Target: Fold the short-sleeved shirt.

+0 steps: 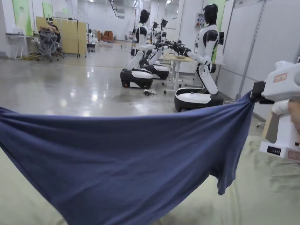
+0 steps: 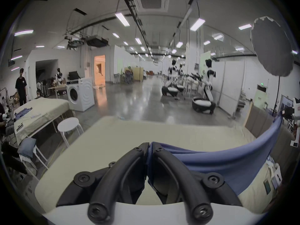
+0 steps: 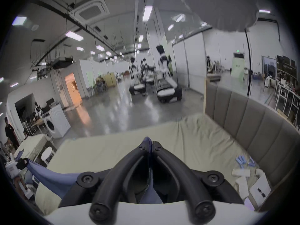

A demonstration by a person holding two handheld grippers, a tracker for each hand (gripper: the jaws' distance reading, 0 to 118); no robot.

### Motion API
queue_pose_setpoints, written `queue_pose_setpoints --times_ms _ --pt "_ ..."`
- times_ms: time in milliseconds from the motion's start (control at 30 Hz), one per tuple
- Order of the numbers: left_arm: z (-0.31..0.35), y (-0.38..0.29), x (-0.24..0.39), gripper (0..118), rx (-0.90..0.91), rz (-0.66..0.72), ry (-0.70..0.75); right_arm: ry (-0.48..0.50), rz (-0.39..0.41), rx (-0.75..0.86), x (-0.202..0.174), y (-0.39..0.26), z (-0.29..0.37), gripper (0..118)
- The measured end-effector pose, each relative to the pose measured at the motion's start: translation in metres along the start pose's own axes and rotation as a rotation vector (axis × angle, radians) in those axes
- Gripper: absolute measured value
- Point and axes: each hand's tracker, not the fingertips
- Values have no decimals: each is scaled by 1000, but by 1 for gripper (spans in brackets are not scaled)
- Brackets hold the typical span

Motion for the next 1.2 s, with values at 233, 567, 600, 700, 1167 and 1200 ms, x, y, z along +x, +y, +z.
queue_pose_setpoints --times_ms 233,567,600,700,1167,1200 --pt "2 96 15 6 159 42 15 35 -70 131 -19 81 20 4" --pt "-59 86 11 6 149 69 30 21 -78 110 -22 56 -24 4" --pt "-69 72 9 6 120 68 28 17 -88 91 -19 44 -33 4" --pt "-85 25 11 6 93 79 33 5 -137 22 -8 -2 -61 4" --pt "24 -101 4 6 9 75 -43 -1 -132 -86 43 -130 15 4" --pt "42 -114 1 6 -40 50 -43 10 -127 -108 49 -146 30 4"
